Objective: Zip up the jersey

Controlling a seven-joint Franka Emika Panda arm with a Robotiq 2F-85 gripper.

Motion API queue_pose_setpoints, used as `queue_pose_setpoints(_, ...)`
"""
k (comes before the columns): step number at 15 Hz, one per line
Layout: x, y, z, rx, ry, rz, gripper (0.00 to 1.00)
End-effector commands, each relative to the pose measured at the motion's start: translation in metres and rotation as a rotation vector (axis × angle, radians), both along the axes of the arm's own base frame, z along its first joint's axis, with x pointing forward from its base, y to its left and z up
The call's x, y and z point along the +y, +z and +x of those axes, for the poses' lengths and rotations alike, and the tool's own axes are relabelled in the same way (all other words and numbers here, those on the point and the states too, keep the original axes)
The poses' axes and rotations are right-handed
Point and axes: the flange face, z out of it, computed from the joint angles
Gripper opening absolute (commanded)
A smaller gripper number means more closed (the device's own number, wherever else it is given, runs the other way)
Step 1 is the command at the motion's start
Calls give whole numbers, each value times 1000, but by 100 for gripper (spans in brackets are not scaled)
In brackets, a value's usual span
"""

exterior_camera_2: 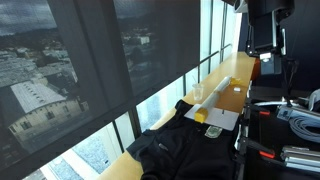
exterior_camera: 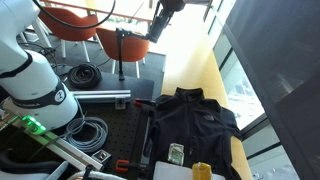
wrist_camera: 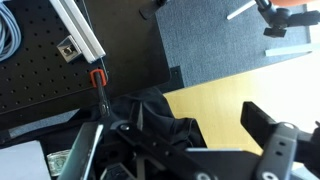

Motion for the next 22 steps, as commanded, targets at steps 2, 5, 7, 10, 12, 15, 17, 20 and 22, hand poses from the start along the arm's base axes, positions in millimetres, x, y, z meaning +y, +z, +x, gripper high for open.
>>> queue_pose_setpoints(2, -18, -16, 6, -15, 19, -43, 100)
queue_pose_setpoints(5, -25, -30, 19, -62, 46, -76, 100)
queue_pose_setpoints(7, -29, -42, 32, -104, 70, -104, 100)
queue_pose_setpoints(10, -35, -67, 52, -156, 89, -128, 100)
queue_pose_setpoints(12, -41, -87, 66, -179, 94, -140, 100)
queue_pose_setpoints(15, -51, -113, 88, -203, 96, -155, 100)
queue_pose_setpoints(17, -62, -125, 103, -209, 97, -164, 100)
queue_pose_setpoints(20, -82, -142, 125, -204, 108, -165, 100)
queue_pose_setpoints(22, -95, -151, 138, -205, 120, -170, 100)
